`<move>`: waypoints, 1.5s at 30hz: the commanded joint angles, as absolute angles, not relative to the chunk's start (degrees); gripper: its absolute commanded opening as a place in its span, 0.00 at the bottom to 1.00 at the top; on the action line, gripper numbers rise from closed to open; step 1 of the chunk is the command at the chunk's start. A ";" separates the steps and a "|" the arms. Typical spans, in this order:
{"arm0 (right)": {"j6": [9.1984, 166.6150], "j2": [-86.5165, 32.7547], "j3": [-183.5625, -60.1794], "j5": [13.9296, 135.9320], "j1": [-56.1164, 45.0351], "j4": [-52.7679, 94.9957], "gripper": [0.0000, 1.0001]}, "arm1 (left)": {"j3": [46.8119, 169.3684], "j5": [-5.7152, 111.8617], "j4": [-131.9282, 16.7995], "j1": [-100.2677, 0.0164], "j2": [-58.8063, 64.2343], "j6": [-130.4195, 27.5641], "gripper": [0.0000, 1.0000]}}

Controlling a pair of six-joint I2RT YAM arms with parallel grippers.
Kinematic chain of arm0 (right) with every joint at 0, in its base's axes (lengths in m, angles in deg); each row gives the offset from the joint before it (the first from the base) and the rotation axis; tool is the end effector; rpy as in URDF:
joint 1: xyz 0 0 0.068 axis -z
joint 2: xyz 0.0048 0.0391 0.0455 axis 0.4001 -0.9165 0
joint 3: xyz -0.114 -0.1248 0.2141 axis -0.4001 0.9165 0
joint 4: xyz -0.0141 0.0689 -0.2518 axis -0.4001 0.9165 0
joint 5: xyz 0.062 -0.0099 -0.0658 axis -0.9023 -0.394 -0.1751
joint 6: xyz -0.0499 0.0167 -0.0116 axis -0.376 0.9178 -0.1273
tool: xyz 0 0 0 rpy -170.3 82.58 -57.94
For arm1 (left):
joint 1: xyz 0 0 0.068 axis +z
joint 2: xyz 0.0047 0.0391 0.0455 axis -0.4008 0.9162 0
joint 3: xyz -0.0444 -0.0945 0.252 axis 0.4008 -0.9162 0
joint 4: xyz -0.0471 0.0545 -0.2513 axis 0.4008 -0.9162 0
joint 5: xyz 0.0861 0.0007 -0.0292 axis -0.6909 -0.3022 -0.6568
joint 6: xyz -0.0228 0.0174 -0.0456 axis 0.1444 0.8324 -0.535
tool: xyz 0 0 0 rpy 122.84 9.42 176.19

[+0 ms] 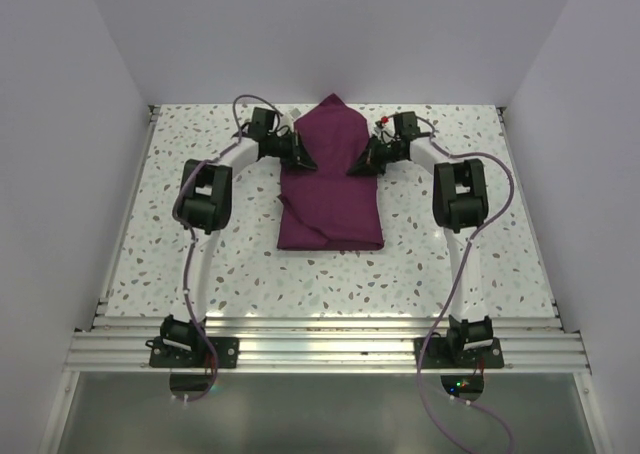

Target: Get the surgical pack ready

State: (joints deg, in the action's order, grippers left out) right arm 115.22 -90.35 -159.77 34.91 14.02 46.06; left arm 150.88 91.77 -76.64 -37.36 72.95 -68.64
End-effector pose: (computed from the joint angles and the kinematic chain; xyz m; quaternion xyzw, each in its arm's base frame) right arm 0.5183 0.1140 0.1101 0.0728 0.8807 0.4571 0.1003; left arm 0.5237 -0.1546 0.1165 0.0306 0.8668 -0.4663 0.1740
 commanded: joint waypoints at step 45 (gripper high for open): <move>142.08 -103.91 -177.11 46.53 16.91 25.17 0.06 | 161.87 83.22 -55.53 -29.95 83.57 -87.31 0.22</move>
State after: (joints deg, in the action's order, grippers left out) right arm 140.71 -100.38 -176.54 41.54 16.54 21.38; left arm 161.06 83.99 -55.88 -30.46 79.51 -85.32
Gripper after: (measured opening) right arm 0.059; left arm 0.221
